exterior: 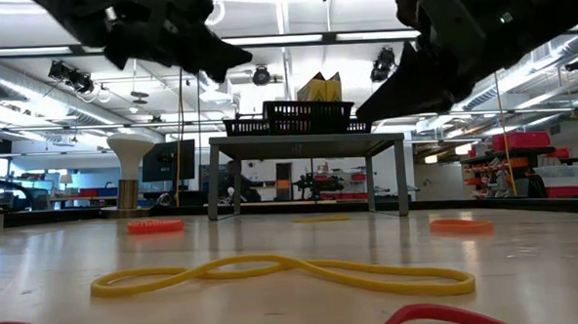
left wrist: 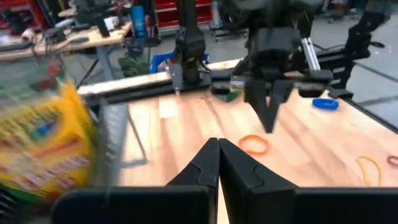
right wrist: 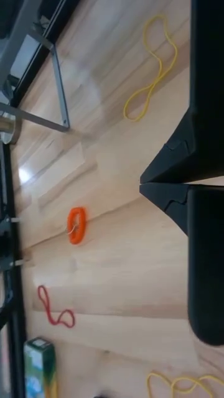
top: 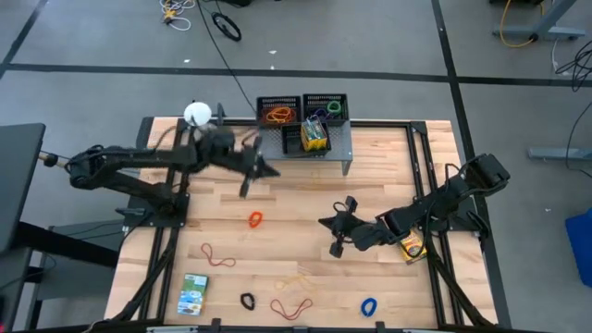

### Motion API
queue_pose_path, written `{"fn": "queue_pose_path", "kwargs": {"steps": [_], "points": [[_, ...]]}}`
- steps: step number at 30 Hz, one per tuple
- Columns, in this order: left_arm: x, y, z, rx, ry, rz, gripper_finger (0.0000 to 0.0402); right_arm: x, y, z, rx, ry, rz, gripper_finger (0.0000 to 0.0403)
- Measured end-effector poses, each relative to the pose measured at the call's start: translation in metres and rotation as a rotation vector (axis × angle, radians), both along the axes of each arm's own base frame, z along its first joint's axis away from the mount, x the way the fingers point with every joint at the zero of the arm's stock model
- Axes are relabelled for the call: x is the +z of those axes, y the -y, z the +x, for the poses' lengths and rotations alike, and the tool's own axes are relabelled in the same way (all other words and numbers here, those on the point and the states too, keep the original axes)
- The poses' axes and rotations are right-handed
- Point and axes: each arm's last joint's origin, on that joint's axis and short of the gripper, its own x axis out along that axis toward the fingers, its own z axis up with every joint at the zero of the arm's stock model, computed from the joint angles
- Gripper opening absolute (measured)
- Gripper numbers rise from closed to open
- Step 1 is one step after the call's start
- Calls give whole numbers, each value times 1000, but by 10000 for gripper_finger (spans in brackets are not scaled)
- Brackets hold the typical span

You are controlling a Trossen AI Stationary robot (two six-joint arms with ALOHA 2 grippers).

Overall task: Pick & Place Office Desk Supplies
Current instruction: Put the black spring keychain into the top right black basket on the shelf

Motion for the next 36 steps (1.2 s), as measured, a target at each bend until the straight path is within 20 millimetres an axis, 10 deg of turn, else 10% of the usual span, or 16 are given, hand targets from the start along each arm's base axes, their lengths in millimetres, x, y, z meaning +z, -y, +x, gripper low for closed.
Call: {"fn": "queue_pose_path", "kwargs": {"steps": [16,36], "points": [[-91,102,-18,104,70,-118,10,-11,2,-2,100,-12,178,8],[-119,219,-25,57,-23,-169,10,-17,-90,10,215,-67,134,9]]}}
